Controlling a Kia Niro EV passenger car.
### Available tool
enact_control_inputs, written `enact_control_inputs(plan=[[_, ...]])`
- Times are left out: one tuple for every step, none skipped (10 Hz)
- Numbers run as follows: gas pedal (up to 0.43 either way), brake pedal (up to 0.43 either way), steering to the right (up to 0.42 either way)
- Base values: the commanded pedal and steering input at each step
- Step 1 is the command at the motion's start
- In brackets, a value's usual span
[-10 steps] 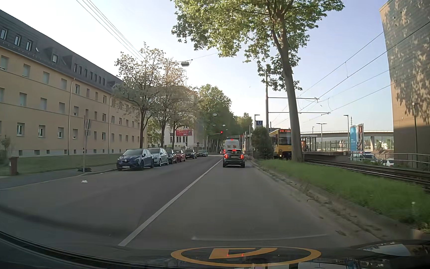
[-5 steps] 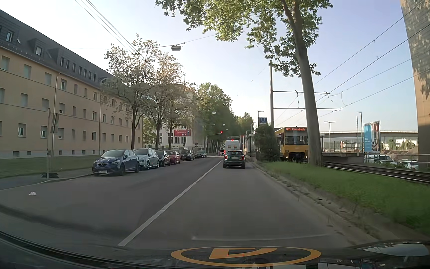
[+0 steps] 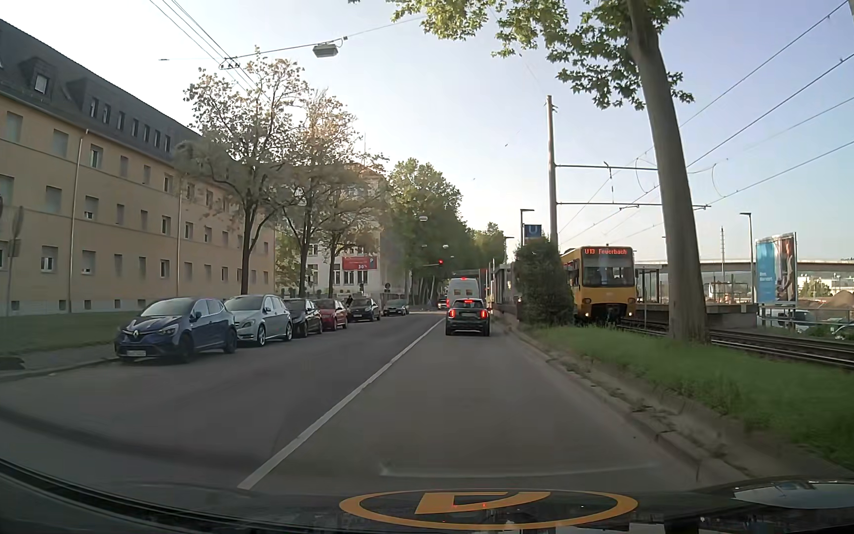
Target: Follow the waypoints while adhering to traffic rules and regulations
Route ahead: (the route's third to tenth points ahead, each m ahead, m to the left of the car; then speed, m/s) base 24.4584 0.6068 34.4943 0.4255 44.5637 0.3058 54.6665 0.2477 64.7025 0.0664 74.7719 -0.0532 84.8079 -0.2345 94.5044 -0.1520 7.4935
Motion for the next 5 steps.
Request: enact_control_inputs(plan=[[0.098,0.0,-0.003],[0.098,0.0,-0.003],[0.087,0.0,-0.002],[0.087,0.0,-0.003],[0.087,0.0,-0.003]])
